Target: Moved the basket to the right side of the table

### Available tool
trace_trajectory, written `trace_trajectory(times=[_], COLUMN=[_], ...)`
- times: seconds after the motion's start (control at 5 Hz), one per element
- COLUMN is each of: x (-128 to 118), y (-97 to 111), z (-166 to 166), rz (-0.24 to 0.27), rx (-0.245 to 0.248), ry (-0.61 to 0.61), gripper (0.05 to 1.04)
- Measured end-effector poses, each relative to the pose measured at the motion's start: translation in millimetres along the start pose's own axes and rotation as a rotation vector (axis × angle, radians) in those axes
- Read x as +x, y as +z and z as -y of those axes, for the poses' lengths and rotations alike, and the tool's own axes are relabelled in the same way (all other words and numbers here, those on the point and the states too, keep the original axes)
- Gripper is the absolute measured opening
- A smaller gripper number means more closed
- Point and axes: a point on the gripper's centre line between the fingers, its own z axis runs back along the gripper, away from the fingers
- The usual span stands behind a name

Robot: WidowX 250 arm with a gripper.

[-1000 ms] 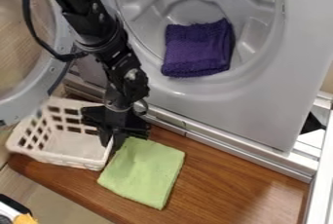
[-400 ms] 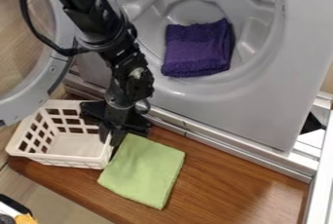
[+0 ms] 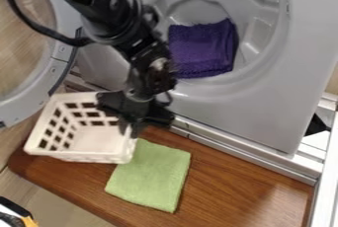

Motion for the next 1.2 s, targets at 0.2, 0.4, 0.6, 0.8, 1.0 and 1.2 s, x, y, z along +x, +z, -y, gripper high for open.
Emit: trace_trajectory(times=[0.2, 0.4, 0.6, 0.8, 1.0, 1.2], x=[-3, -8, -7, -10, -16, -26], y=[18, 39, 55, 60, 61, 57], z=[18, 42, 77, 114, 144, 176], rz=[0.03, 0.066, 0.11, 0.114, 0.1, 0.064], rx=[-0.003, -0.015, -0.065, -0.089, -0.097, -0.107], ry=[-0.04, -0.076, -0.125, -0.183, -0.206, -0.204], gripper=[0.089, 0.089, 0.089, 0.089, 0.089, 0.089])
